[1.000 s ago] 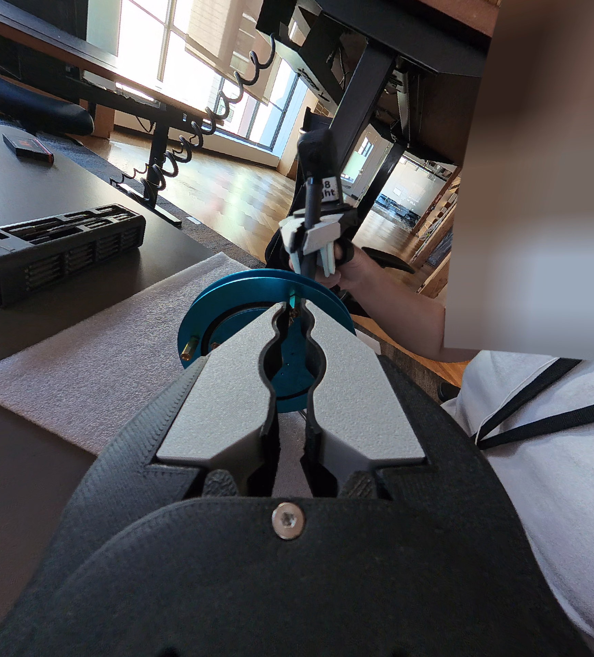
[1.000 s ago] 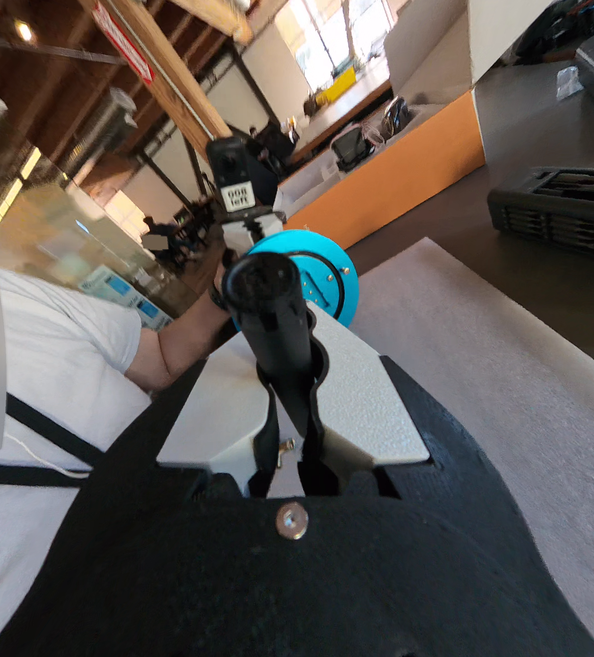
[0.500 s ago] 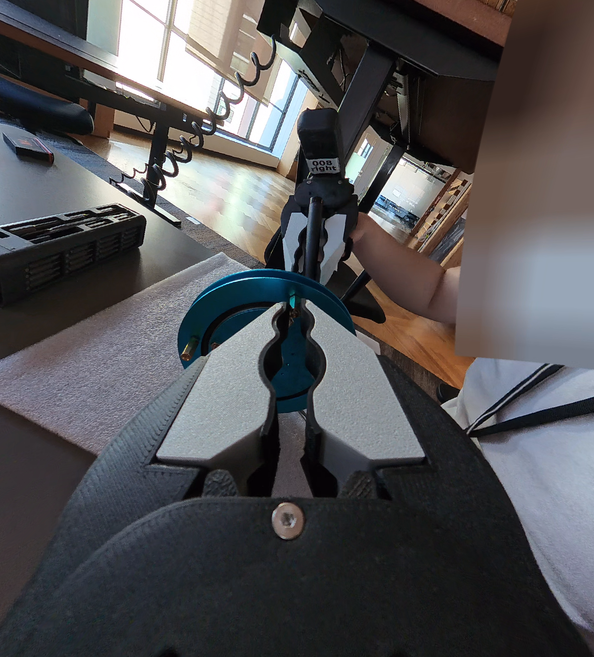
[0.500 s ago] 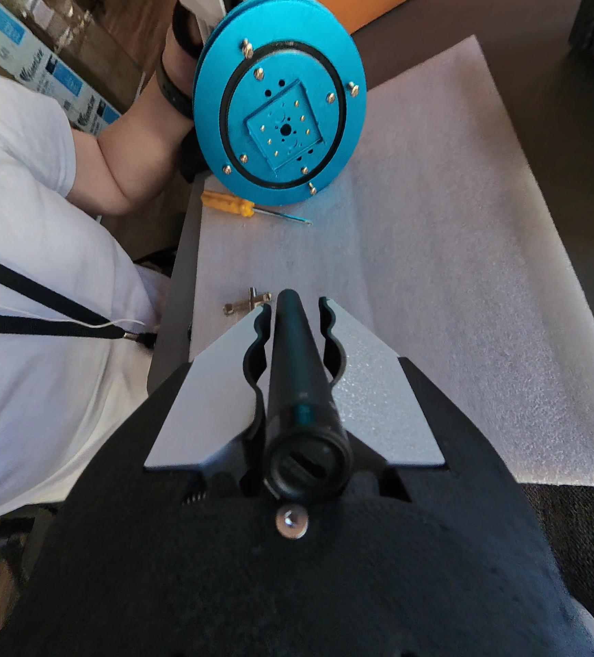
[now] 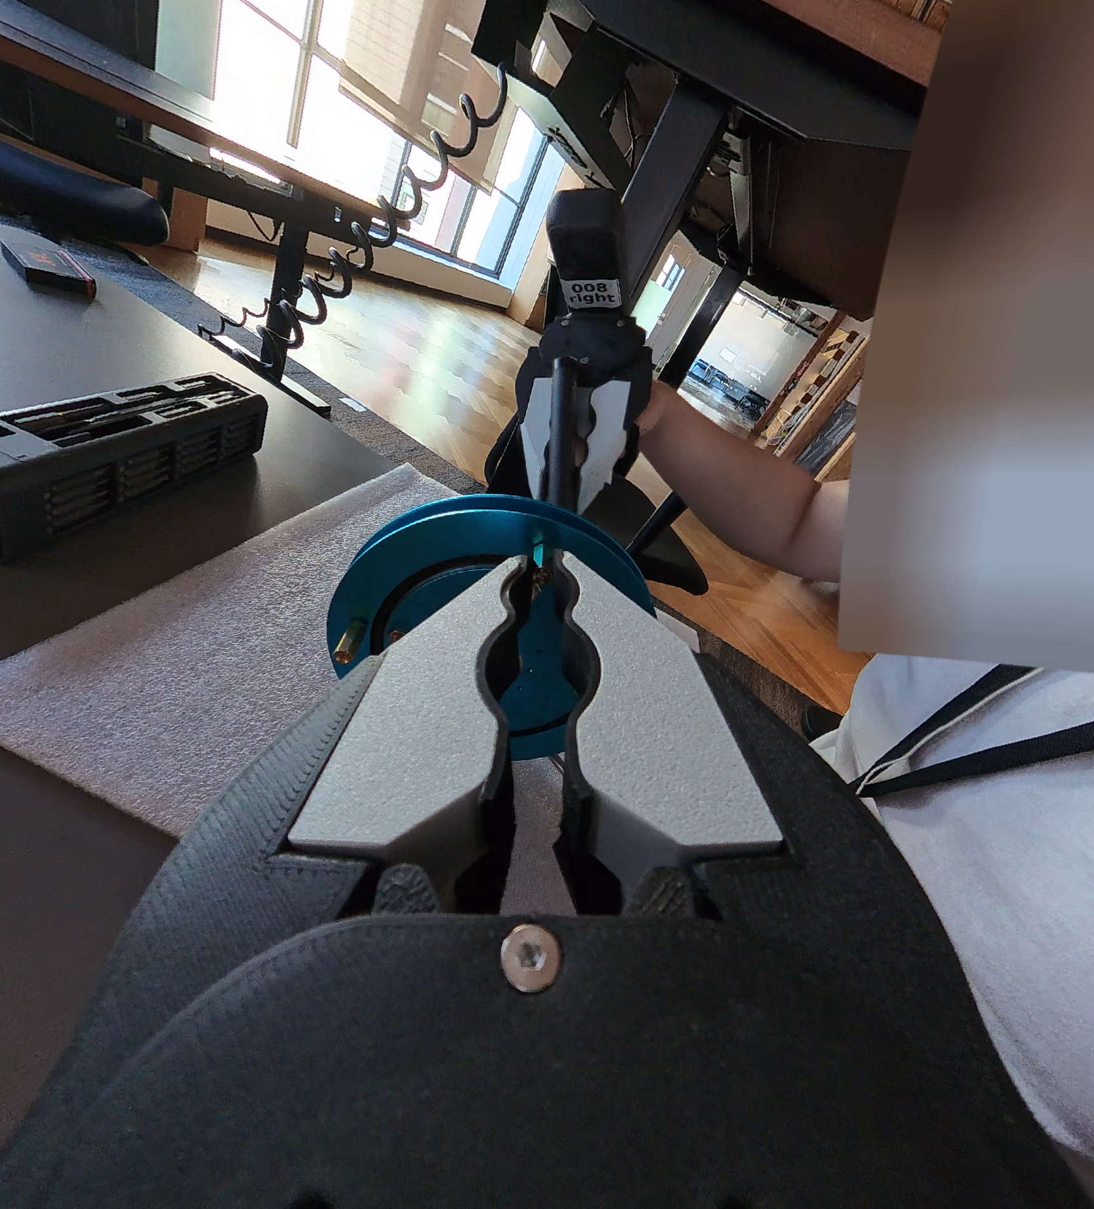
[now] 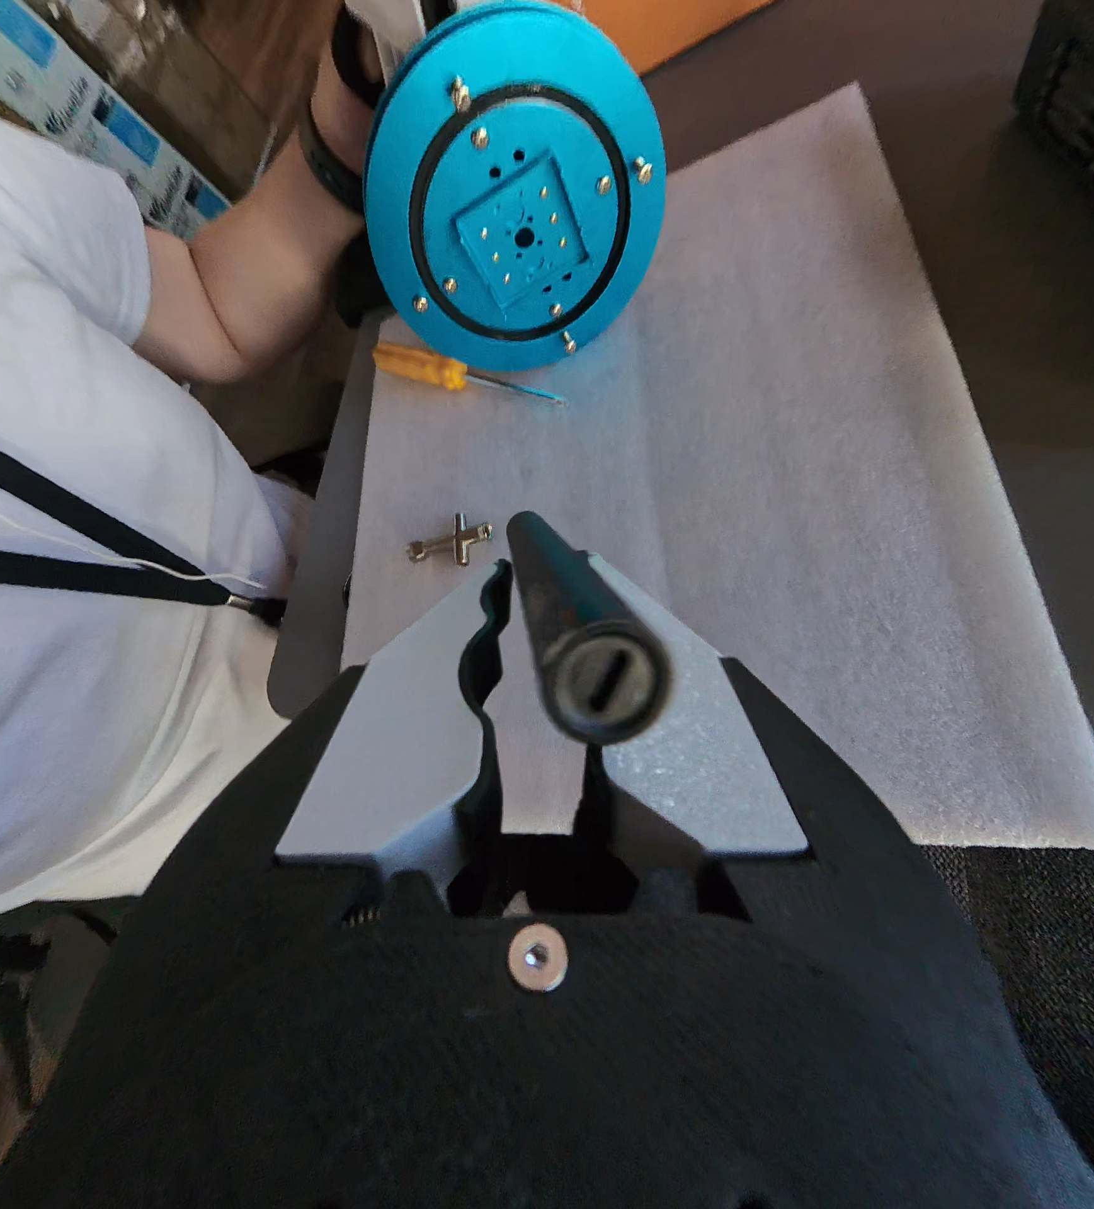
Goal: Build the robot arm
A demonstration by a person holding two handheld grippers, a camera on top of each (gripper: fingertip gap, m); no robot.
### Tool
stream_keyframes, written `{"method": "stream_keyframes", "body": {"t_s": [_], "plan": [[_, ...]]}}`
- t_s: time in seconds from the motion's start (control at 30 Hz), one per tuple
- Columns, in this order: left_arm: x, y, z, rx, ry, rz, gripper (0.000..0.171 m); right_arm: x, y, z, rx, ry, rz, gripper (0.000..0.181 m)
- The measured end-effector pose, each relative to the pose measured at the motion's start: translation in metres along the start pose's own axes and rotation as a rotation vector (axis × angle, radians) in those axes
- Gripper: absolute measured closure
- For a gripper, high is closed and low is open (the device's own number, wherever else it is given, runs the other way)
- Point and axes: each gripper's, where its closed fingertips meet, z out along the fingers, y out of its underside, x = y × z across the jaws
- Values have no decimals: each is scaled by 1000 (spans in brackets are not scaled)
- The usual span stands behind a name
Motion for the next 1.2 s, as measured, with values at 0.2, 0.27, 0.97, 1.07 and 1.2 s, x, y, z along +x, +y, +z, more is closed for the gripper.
{"method": "stream_keyframes", "body": {"t_s": [0.2, 0.27, 0.97, 1.07, 1.2], "plan": [[1, 0, 1, -4, 5, 3, 167, 2, -7, 1, 113, 8, 91, 164], [1, 1, 1, -5, 4, 5, 167, 4, -6, 1, 123, 68, 140, 163], [3, 1, 1, -10, 9, 13, 167, -32, 15, -1, -75, 299, -578, 157], [4, 2, 2, -11, 11, 13, 167, -28, 22, -4, -166, 333, -609, 156], [4, 2, 1, -11, 9, 15, 167, -29, 29, -5, -283, 338, -664, 156]]}}
